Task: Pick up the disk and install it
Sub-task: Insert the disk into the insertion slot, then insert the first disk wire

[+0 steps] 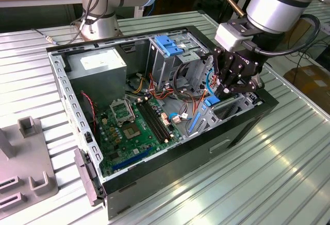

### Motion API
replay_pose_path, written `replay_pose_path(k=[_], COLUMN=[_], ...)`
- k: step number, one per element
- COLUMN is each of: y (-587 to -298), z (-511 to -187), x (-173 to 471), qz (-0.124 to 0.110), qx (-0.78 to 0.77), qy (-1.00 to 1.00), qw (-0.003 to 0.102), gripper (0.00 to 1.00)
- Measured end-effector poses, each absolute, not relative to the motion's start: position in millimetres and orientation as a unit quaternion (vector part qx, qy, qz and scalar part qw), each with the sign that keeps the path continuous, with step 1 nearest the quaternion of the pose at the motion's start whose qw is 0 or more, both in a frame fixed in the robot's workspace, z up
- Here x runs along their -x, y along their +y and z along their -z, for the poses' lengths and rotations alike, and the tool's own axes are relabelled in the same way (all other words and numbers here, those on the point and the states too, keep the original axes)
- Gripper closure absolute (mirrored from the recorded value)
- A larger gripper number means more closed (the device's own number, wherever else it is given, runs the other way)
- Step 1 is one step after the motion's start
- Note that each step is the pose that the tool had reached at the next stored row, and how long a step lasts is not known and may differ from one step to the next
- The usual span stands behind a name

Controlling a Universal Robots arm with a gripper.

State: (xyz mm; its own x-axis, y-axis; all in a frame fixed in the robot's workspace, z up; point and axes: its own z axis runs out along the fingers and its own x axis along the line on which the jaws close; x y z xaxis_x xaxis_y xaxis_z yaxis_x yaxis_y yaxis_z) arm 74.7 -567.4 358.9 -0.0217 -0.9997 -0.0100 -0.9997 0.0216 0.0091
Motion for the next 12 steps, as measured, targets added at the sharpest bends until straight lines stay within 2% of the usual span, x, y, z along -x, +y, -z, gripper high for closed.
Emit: replay_pose_path(k=[8,12], y=[-567.4,-567.5], z=[-358.6,-358.2], x=[-76.1,-104.8], qz=[-0.007,-0.007], qx=[0.699,0.701], qy=[0.715,0.713], qw=[0.000,0.001], gripper=[0.90,0.90])
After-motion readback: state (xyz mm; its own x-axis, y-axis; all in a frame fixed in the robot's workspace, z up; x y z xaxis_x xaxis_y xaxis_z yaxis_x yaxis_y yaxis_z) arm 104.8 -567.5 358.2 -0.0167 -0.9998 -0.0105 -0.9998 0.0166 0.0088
